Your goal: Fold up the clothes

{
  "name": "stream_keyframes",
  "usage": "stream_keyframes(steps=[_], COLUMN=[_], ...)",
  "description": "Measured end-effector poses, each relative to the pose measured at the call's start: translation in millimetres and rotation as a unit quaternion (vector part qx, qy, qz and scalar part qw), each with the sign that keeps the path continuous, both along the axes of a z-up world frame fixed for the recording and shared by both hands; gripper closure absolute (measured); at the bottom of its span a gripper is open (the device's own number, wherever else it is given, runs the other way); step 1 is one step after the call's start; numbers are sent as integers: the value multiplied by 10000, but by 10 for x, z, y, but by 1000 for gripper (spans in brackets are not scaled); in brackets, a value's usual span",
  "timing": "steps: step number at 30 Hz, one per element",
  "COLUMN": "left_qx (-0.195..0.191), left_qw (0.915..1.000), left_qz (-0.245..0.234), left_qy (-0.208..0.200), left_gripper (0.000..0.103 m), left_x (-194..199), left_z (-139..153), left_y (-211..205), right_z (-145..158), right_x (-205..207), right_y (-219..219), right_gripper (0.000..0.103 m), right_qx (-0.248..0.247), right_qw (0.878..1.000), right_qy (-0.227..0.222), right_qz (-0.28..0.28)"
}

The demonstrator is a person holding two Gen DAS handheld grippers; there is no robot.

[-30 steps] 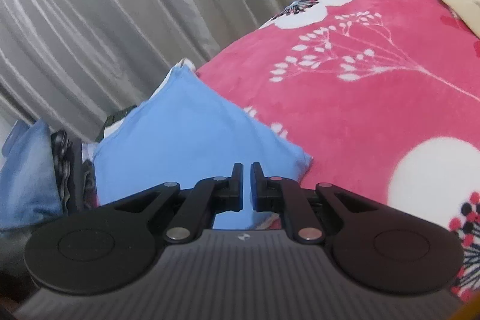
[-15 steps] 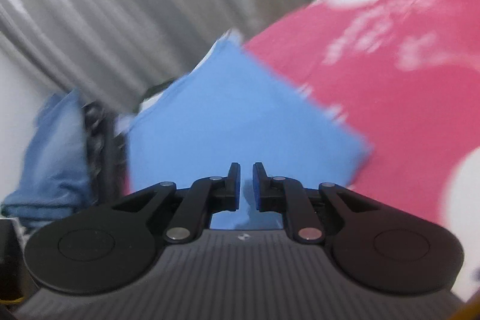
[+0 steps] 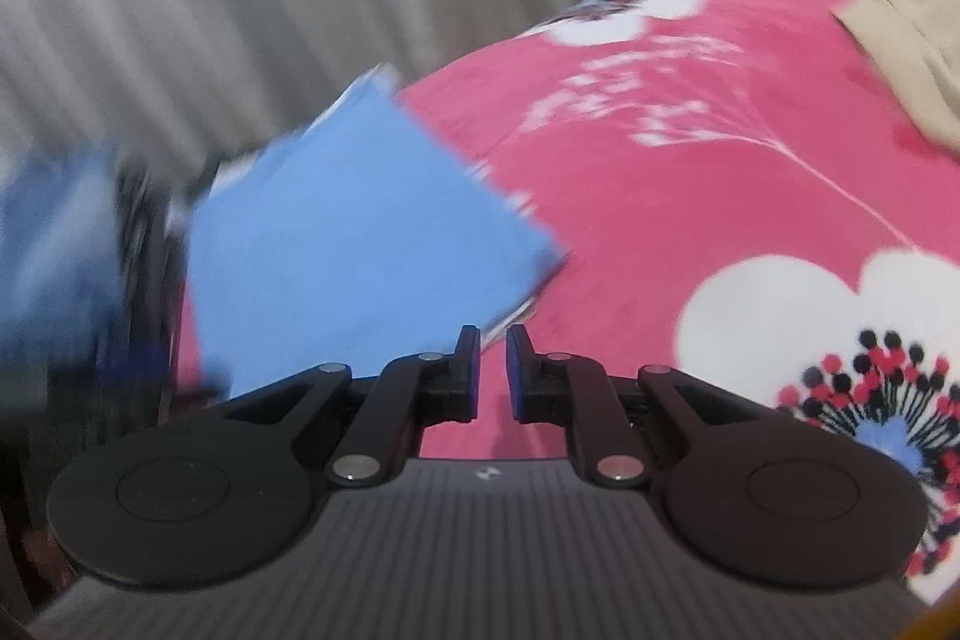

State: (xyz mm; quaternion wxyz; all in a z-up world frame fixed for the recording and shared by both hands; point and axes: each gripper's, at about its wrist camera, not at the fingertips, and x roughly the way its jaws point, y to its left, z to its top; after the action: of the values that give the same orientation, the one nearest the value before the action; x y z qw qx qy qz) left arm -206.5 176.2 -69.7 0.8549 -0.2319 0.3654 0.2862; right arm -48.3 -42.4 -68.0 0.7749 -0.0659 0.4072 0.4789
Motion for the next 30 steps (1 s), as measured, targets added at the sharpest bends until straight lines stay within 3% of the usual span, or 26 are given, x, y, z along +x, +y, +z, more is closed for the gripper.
stream_keyframes(steps=[3,6,10,14,21,30], left_qx=[-190,-84,5,-1,22,-137], left_qw=[9979,9963,9938,9901,9860,9820], left_qz=[594,707,909,1185,1435,1659], left_qy=[199,472,646,755,850,891], left_gripper=[4,4,4,4,4,4], left_x=[102,264,385,458,570,535], left_z=[42,35,10,-33,-28,-61], left_y=[65,55,36,6,-30,-8], right_z=[20,18,21,-44,-94,34], right_x=[-165,-252,-315,-319,-262,-263], right_y=[116,232,337,429,388,354], right_gripper=[84,81,57,43,39,38], right_qx=[-283,-575,-815,-1197,-1579,-1549], right_qw=[9980,9929,9862,9800,9791,9821], right_qy=[-134,-212,-158,-179,-142,-361], right_qz=[555,1017,1431,1579,1275,1004])
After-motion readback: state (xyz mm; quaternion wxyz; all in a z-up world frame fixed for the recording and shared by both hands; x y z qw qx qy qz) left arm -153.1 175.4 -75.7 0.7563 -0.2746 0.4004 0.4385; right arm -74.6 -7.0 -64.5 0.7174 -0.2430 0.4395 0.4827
